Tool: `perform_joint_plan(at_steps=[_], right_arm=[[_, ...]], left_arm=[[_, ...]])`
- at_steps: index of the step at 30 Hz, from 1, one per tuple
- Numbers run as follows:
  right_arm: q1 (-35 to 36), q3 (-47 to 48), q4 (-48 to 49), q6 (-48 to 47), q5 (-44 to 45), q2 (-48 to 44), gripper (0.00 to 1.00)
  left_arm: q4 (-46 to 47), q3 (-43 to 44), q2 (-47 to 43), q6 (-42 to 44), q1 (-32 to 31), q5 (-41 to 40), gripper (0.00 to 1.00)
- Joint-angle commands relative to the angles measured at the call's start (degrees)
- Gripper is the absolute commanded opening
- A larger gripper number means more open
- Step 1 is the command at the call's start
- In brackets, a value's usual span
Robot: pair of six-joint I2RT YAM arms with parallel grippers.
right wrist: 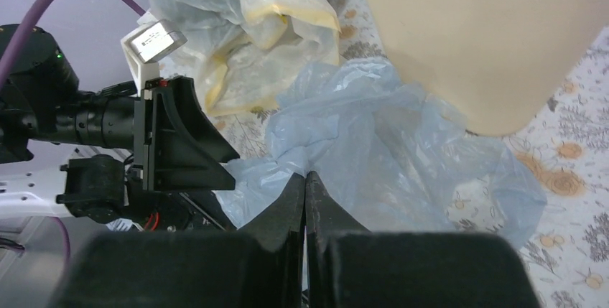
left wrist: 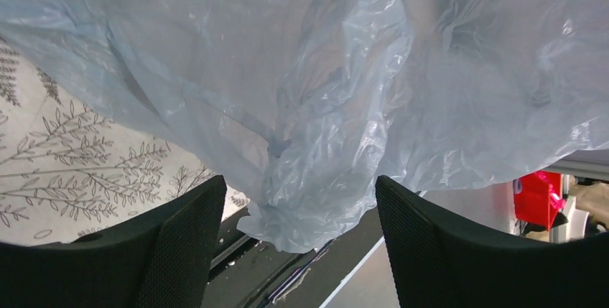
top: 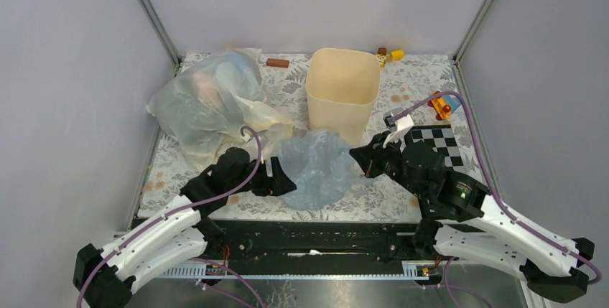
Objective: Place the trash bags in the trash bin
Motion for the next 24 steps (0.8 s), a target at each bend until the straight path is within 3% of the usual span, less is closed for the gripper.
perform_joint_plan(at_steps=[1, 4, 8, 11, 16, 20, 24], right_arm=[[-0.1, -1.3, -1.2, 1.6, 2.7, -1.7, 0.0], [-0.1, -1.1, -3.3, 3.6, 6.8, -1.7, 0.0], [-0.1, -0.3, -9.7, 7.5, 18.6, -2.3, 0.0], [-0.1, -0.7, -13.7, 11.2, 29.7, -5.3, 0.0], [-0.1, -3.3, -15.6, 13.2, 40.4, -12.0, 0.0], [-0.2, -3.9, -15.6, 12.0, 39.7, -13.7, 0.0], [-0.1, -3.8, -11.1, 5.5, 30.0, -13.5, 0.0]], left_arm=[[3.9, -1.0, 0.4, -1.8, -2.6, -2.5, 0.74], [1.3, -0.9, -0.1, -0.8, -2.9, -1.9, 0.48], [2.5, -2.2, -2.8, -2.5, -3.0, 0.1, 0.01], [-0.3, -1.4, -4.1, -3.1, -3.1, -4.1, 0.0], [-7.3, 2.1, -12.9, -4.8, -3.0, -19.8, 0.0], [-7.5, 4.6, -13.5, -4.8, -3.0, -19.4, 0.0], [-4.6, 7.1, -7.8, -4.8, -3.1, -10.8, 0.0]])
